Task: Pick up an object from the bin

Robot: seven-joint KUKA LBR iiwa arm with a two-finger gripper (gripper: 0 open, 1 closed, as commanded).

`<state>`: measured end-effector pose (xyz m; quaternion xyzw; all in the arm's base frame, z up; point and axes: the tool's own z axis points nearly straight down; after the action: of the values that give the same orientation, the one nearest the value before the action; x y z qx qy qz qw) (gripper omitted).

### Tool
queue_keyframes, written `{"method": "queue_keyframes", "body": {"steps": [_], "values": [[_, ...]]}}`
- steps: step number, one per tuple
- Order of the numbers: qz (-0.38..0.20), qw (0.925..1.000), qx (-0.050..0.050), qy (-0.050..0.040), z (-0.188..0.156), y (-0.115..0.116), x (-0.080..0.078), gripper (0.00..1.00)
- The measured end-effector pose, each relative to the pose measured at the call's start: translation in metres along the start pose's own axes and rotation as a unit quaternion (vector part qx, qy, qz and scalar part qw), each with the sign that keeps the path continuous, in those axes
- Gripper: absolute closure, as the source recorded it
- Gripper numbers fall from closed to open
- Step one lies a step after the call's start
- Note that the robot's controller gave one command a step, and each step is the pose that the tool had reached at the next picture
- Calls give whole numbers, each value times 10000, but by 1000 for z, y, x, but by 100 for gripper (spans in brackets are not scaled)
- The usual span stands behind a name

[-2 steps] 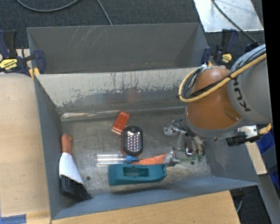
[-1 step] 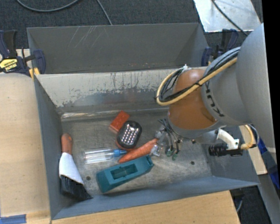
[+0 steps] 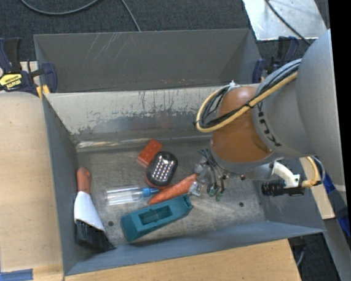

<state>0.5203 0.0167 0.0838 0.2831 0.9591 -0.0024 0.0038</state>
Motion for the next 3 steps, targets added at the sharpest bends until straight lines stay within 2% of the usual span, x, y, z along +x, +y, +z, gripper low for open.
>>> {"method": "queue_keyframes", "body": {"steps": [1,2,3], "values": [[-27,10000,2,48,-29,8,4,100],[-214,9998,-29,12,-47,27,10,100],[-17,10000,-9,52,-60,16,20,100]]}}
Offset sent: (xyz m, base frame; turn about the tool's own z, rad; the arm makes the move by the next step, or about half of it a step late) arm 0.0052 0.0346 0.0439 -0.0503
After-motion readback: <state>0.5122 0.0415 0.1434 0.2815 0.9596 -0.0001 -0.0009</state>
